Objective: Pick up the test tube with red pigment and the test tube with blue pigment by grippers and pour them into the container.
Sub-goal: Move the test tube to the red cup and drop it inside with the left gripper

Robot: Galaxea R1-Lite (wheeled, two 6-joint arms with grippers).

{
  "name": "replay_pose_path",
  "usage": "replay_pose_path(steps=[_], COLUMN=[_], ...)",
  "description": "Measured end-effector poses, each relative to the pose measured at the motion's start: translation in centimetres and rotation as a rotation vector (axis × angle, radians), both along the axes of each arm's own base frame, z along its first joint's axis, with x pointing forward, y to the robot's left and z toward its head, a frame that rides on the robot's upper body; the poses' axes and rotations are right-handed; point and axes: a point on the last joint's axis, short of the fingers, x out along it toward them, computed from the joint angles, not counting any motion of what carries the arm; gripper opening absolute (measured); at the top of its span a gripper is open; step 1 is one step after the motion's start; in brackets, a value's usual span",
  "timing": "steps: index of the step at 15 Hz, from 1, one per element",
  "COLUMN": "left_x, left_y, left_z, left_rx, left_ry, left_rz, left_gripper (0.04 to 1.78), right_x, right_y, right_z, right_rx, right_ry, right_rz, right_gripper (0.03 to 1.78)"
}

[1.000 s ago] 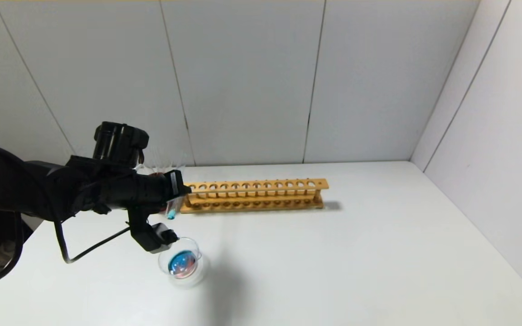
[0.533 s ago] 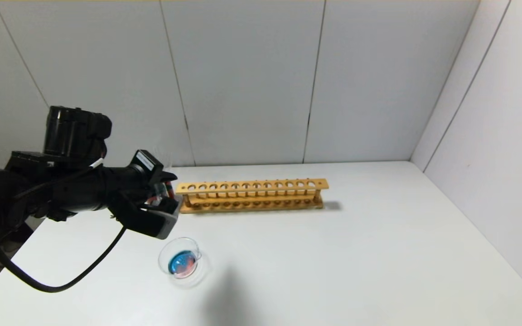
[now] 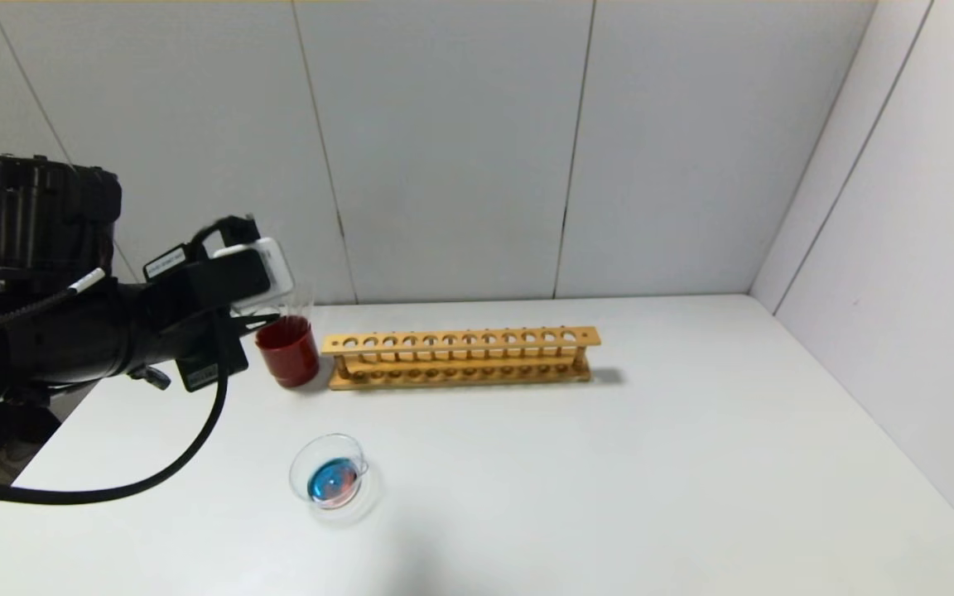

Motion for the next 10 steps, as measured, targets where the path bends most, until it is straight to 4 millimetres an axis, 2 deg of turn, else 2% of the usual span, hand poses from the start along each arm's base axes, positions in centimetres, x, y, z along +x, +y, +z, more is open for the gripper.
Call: replay_pose_path(steps=[3, 6, 10], left_x=[0.6, 2.5, 5.9], left_y=[-0.1, 0.2, 3.1], left_z=[2.1, 3.3, 2.6], left_rx=[-0.339, -0.658, -0.848], left_ry=[0.067, 0.072, -0.046], left_rz=[0.138, 0.216, 0.288], left_gripper=[0.35, 0.35, 0.35], right_x=[0.0, 0.0, 0.0], right_y=[0.0, 0.0, 0.0], right_z=[0.0, 0.0, 0.0], right_rx=[0.000, 0.000, 0.000], right_ry=[0.000, 0.000, 0.000], right_rz=[0.000, 0.000, 0.000], right_gripper=[1.75, 1.75, 1.75])
